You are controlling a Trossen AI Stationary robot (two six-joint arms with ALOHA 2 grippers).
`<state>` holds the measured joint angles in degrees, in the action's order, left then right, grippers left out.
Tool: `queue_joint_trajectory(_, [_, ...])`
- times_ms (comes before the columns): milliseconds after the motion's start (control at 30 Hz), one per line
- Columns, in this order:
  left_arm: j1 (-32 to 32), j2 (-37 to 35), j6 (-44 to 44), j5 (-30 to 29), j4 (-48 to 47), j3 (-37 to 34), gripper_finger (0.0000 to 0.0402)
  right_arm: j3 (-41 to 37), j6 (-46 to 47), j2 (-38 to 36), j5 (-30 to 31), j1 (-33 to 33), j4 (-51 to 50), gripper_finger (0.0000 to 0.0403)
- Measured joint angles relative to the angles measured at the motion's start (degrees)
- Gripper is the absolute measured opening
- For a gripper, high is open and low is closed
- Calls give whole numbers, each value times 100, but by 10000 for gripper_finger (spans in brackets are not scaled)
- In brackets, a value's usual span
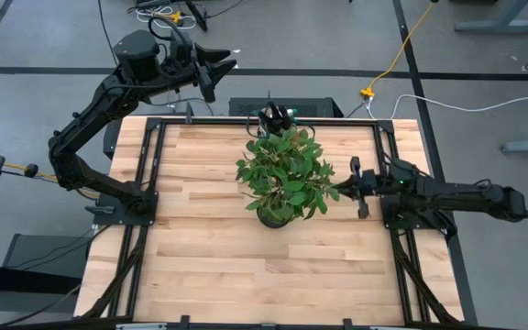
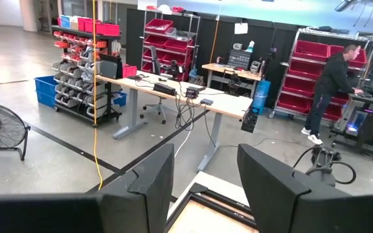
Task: Pick & Place Garden tools in Gardening bag
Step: Return to Home Position
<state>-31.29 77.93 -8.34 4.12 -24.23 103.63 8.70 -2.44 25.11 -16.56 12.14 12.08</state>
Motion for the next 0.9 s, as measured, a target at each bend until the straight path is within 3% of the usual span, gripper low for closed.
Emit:
queue_joint_trajectory(500, [2,0,0,0,0,0,177,-780,-152,-1693,110,-952,60,0])
queue_joint_trajectory(900, [1,0,0,0,0,0,177,-784,-165,-2515,267,-1255,-46,0])
